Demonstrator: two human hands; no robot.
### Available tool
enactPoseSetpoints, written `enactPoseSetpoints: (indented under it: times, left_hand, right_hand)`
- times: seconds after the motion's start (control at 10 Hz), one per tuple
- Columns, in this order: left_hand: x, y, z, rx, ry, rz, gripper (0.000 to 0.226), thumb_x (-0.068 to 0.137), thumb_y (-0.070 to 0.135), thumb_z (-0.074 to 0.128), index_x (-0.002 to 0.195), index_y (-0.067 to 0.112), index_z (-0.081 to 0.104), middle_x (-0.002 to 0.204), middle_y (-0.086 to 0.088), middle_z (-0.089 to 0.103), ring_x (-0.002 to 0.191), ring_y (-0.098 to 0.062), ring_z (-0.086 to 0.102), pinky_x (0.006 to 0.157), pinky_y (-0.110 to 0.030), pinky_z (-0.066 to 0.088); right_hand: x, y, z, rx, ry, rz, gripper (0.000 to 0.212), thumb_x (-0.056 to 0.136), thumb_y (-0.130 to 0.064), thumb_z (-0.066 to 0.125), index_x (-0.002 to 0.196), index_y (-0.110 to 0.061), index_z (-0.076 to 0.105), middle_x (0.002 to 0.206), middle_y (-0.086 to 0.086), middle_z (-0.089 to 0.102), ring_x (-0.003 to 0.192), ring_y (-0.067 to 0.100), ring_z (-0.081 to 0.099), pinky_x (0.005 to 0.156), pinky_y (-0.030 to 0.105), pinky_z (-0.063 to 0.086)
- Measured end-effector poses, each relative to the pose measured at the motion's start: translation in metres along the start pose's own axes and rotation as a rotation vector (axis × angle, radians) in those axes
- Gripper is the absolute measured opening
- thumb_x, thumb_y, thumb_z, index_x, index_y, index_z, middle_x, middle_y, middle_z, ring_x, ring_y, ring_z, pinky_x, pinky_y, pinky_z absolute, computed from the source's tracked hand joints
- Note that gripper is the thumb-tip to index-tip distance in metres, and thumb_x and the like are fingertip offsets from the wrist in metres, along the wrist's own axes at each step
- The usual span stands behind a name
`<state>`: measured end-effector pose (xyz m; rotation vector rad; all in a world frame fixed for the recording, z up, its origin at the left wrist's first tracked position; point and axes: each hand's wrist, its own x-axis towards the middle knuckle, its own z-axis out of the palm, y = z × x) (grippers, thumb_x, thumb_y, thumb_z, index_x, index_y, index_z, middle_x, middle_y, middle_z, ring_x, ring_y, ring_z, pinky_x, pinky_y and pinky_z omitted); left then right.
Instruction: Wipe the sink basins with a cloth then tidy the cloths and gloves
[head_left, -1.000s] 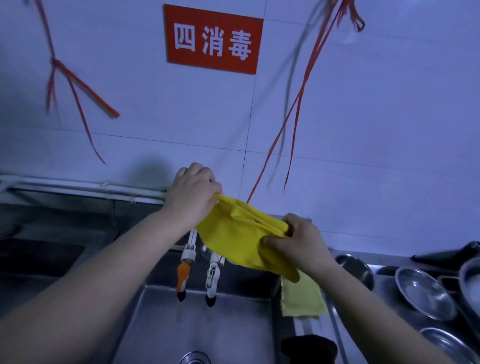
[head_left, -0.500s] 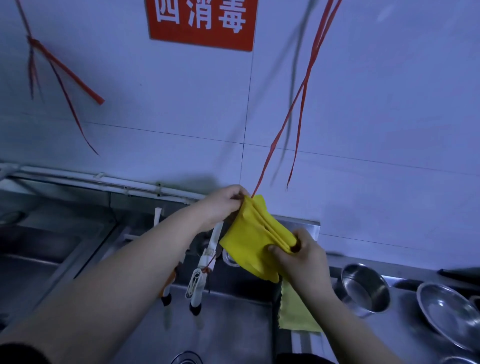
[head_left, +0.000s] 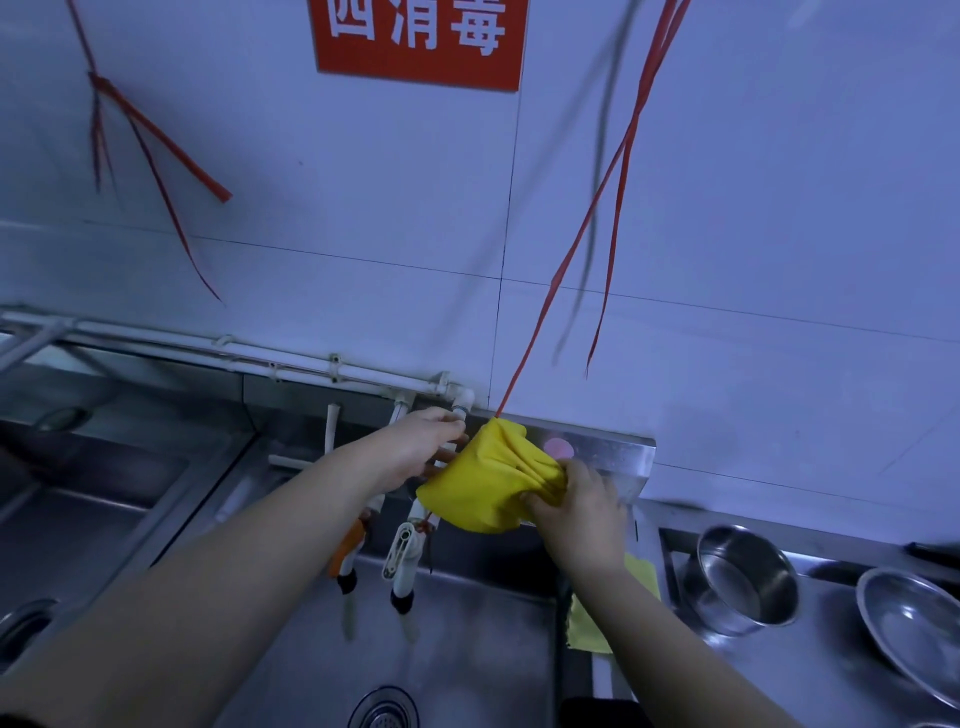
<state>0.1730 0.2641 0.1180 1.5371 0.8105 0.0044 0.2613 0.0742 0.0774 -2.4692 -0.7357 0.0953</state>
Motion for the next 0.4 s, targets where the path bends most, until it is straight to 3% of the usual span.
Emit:
enactPoseSetpoints:
  times: [0.2,0.3,0.4]
  left_hand:
    - [-0.017,-0.014,-0.005,0.038,0.017,0.048,0.015,0.096,0.03,0.048,0.105,0.026,0.06,0.107,0.007,0.064,0.096,-0.016,0.062,0.083,-0.033,0.05]
    - [-0.032,-0.024,-0.013,0.027,0.063,0.087,0.01,0.093,0.022,0.052,0.098,0.022,0.061,0.101,-0.002,0.067,0.085,-0.018,0.062,0.071,-0.029,0.052]
    - [-0.052,-0.034,-0.026,0.075,0.128,0.127,0.01,0.092,0.016,0.052,0.092,0.022,0.06,0.103,-0.008,0.066,0.085,-0.016,0.066,0.076,-0.032,0.055]
  right_hand:
    - [-0.004,-0.002,0.007,0.094,0.074,-0.062,0.061,0.075,-0.027,0.066,0.132,-0.024,0.045,0.129,0.002,0.05,0.118,0.025,0.042,0.095,0.04,0.035]
    - [-0.015,-0.005,0.009,0.065,0.159,-0.104,0.065,0.072,-0.016,0.067,0.133,-0.014,0.046,0.134,0.007,0.047,0.122,0.031,0.041,0.098,0.043,0.036]
    - [-0.034,-0.016,0.007,0.05,0.136,-0.143,0.057,0.075,-0.017,0.068,0.129,-0.009,0.049,0.128,0.012,0.051,0.115,0.034,0.044,0.092,0.042,0.036]
